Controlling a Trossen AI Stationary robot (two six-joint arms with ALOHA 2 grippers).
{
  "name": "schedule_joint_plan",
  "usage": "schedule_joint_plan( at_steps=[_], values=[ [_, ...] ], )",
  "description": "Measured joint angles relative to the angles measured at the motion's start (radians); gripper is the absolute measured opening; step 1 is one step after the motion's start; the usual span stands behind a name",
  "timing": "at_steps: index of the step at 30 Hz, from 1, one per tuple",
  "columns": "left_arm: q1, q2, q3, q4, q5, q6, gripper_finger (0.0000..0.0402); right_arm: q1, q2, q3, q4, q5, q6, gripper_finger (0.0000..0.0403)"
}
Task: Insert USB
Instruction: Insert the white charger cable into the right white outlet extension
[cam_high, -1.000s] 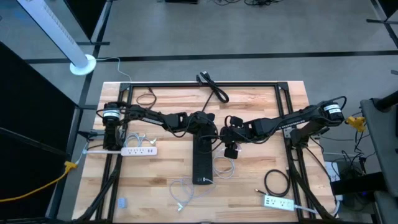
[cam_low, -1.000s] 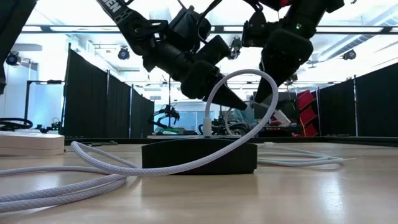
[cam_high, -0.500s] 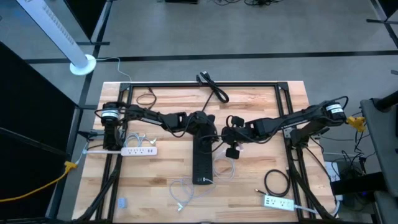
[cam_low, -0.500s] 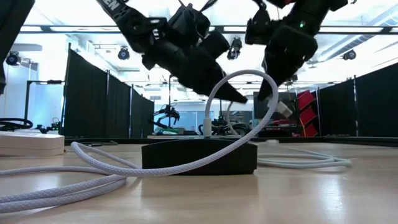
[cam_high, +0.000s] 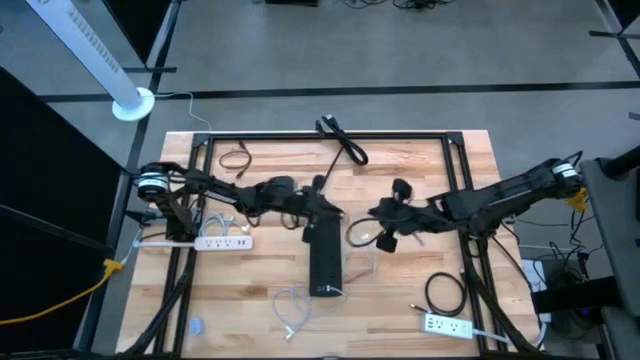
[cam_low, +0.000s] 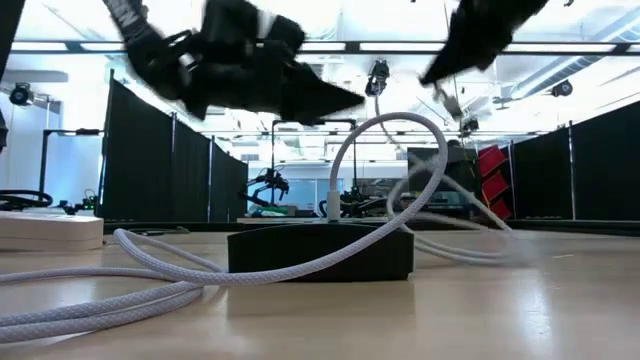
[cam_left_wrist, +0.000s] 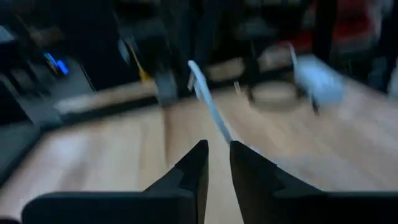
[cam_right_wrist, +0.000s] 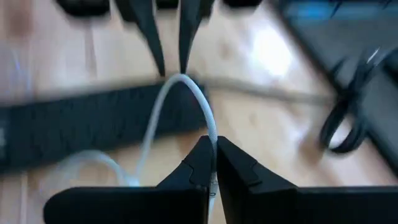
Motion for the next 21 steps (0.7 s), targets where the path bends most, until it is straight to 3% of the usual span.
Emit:
schedule_joint_plan(
  at_steps=[4,9,15,21],
  values=[
    [-0.001,0.063,-0.091,0.388,-0.003,-0.071,0.0042,0.003,-0.086,-0.122,0.389,-0.012,-0.113,0.0001],
    [-0.006,0.154,-0.068,0.494,0.001,-0.110,0.0033,-0.010,-0.085,-0.233,0.800,-0.088,-0.264,0.0000],
    [-0.017,0.231,0.029,0.493,0.078,-0.170,0.0033,-0.034,-0.021,-0.243,0.883,-0.171,-0.289,0.0000],
    [-0.026,0.247,0.066,0.491,0.100,-0.172,0.0033,-0.034,0.002,-0.241,0.883,-0.174,-0.290,0.0000]
  ],
)
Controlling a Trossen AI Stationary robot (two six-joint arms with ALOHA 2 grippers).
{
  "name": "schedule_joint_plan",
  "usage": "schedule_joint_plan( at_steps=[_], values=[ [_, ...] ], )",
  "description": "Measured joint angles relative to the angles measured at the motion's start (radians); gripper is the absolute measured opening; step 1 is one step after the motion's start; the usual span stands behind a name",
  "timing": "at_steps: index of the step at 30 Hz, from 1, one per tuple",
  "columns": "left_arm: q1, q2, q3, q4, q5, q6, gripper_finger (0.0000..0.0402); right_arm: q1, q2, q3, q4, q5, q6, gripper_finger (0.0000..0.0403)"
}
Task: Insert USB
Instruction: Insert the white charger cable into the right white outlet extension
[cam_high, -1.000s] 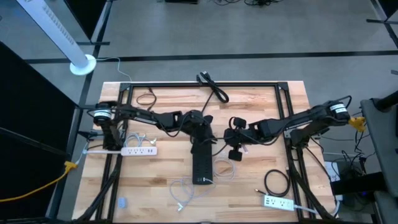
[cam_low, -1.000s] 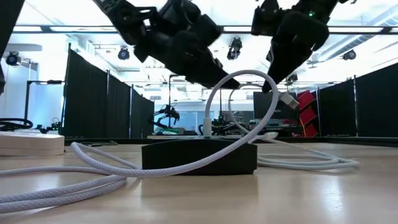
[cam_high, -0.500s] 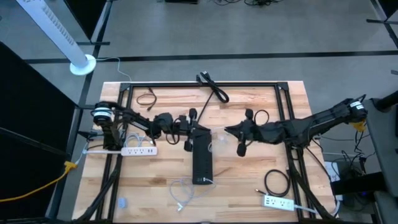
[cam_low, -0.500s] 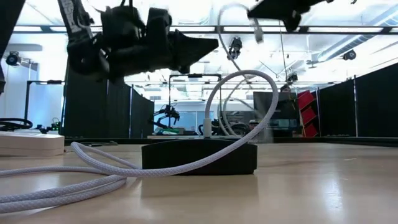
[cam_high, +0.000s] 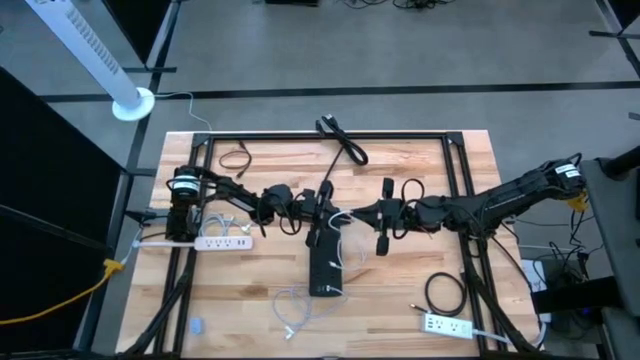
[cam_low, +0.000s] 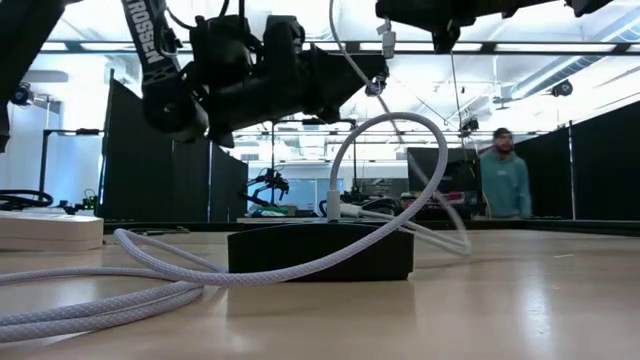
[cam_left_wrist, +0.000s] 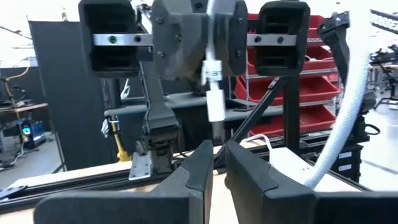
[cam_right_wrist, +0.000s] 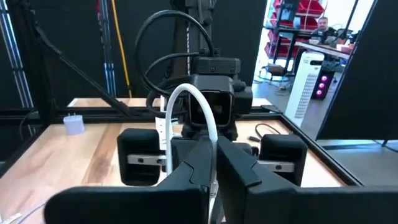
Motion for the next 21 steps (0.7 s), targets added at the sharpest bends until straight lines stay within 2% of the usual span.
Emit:
schedule_joint_plan(
  at_steps=[10,17,21],
  values=[
    [-0.002,0.000,0.020,-0.009,0.000,-0.003,0.0033,-0.001,0.006,0.001,0.005,0.000,-0.027,0.0000],
    [-0.004,0.010,0.110,-0.179,0.060,-0.004,0.0048,-0.005,0.017,0.002,0.017,-0.002,-0.034,0.0000],
    [-0.004,0.011,0.113,-0.192,0.060,0.006,0.0054,-0.005,0.018,0.002,0.009,-0.001,-0.029,0.0000]
  ],
)
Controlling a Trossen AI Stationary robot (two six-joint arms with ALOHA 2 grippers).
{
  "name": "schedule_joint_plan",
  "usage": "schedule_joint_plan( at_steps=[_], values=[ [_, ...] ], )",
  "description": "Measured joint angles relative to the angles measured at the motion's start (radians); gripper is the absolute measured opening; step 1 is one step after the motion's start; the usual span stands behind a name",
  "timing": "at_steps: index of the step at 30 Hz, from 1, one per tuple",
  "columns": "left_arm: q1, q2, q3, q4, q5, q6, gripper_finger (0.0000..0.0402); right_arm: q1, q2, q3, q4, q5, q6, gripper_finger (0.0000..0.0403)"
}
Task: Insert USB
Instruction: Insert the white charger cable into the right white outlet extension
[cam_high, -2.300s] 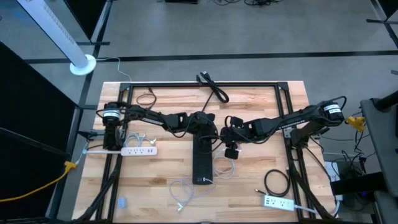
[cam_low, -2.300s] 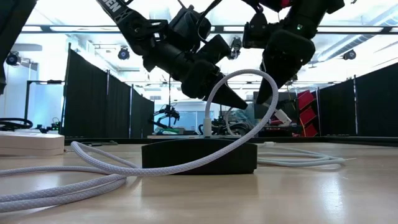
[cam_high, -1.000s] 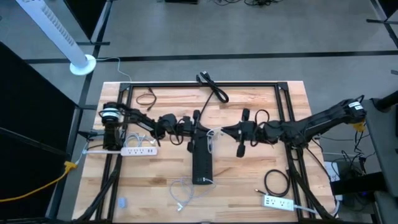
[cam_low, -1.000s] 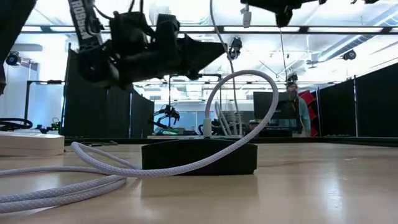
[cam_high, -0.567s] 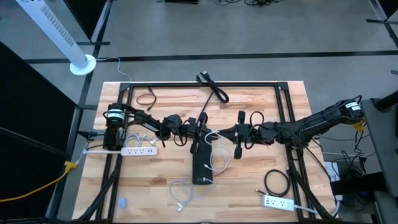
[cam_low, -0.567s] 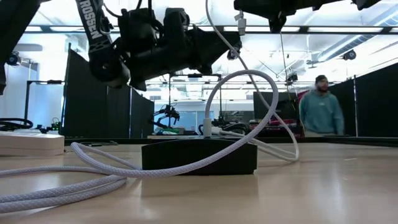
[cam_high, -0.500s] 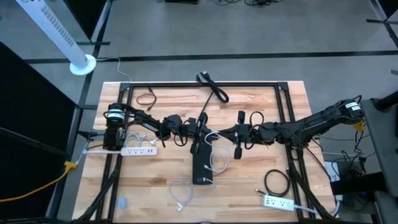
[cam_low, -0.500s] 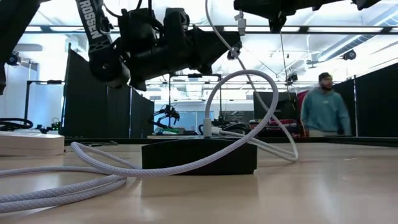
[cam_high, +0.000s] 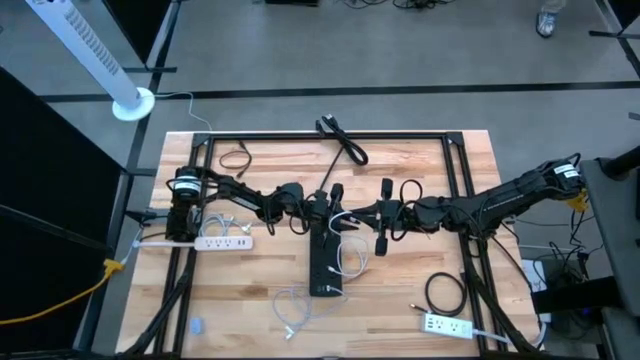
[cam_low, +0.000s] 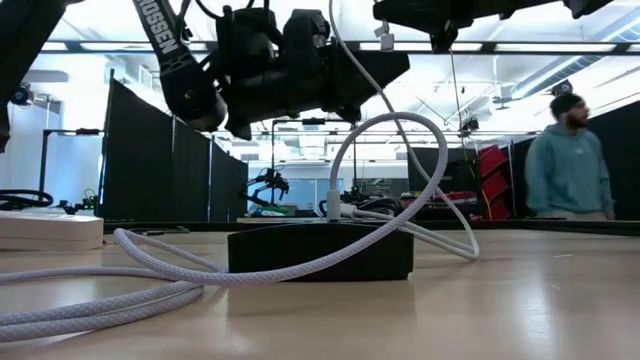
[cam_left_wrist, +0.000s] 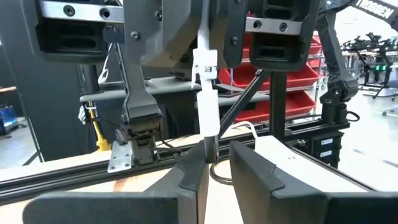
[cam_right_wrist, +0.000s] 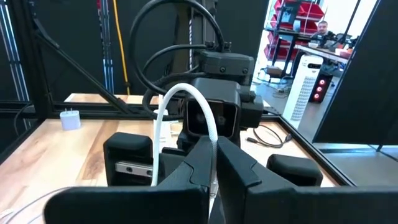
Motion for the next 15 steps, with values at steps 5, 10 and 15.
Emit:
schedule_joint_plan(
  at_steps=[5,10,15],
  values=[
    [0.000,0.000,-0.014,0.004,0.000,0.001,0.0055,0.000,0.000,0.000,-0.013,0.001,0.001,0.0000],
    [0.000,-0.005,-0.033,0.009,0.000,0.002,0.0055,0.000,0.000,0.000,-0.029,0.001,0.003,0.0000],
    [0.004,-0.019,-0.052,0.017,-0.064,0.020,0.0055,0.000,-0.002,0.000,-0.029,0.001,0.003,0.0000]
  ],
)
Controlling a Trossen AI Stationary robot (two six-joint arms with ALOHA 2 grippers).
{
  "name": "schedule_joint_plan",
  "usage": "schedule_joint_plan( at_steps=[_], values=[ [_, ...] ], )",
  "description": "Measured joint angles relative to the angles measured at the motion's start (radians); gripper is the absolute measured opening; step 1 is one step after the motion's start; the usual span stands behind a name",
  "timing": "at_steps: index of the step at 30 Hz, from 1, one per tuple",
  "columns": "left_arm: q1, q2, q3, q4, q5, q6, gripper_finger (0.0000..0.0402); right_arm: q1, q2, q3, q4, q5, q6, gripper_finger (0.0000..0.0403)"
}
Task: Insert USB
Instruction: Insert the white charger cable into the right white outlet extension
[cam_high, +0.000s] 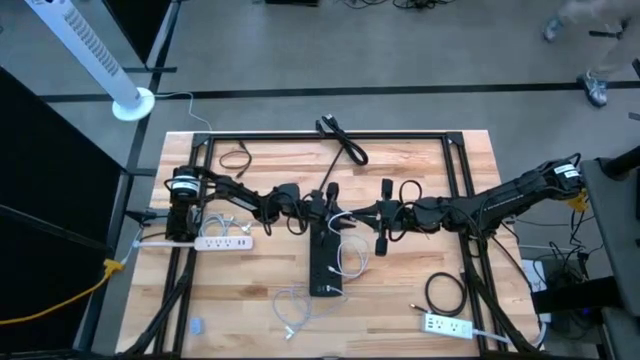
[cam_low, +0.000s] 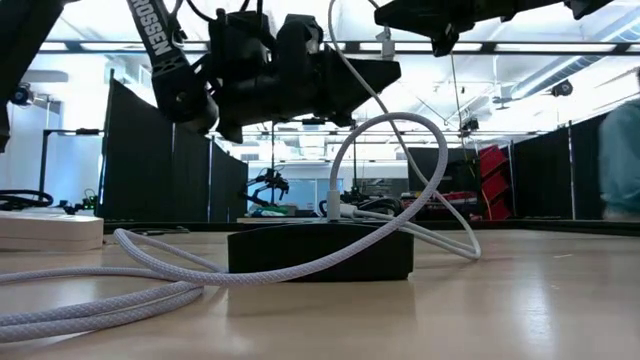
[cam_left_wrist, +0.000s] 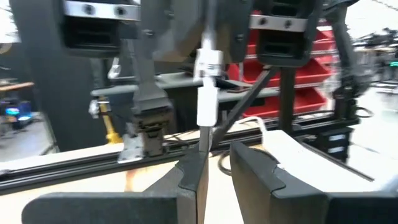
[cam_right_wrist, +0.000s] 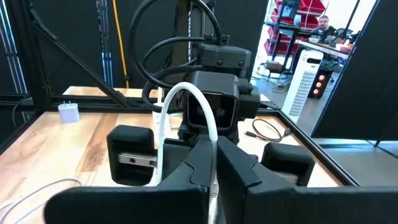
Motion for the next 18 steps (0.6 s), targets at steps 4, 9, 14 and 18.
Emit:
schedule_joint_plan(
  at_steps=[4,9,14,18],
  values=[
    [0.002,0.000,-0.002,0.003,-0.020,0.016,0.0055,0.000,0.000,0.000,-0.003,-0.001,0.005,0.0000],
    [0.003,-0.001,-0.002,0.006,-0.018,0.030,0.0055,0.000,0.000,0.000,-0.002,-0.003,0.013,0.0000],
    [0.004,-0.002,-0.002,0.014,0.059,0.035,0.0055,0.000,0.000,0.000,-0.002,-0.003,0.013,0.0000],
    [0.003,-0.003,-0.002,0.016,0.062,0.026,0.0055,0.000,0.000,0.000,-0.003,-0.003,0.010,0.0000]
  ],
)
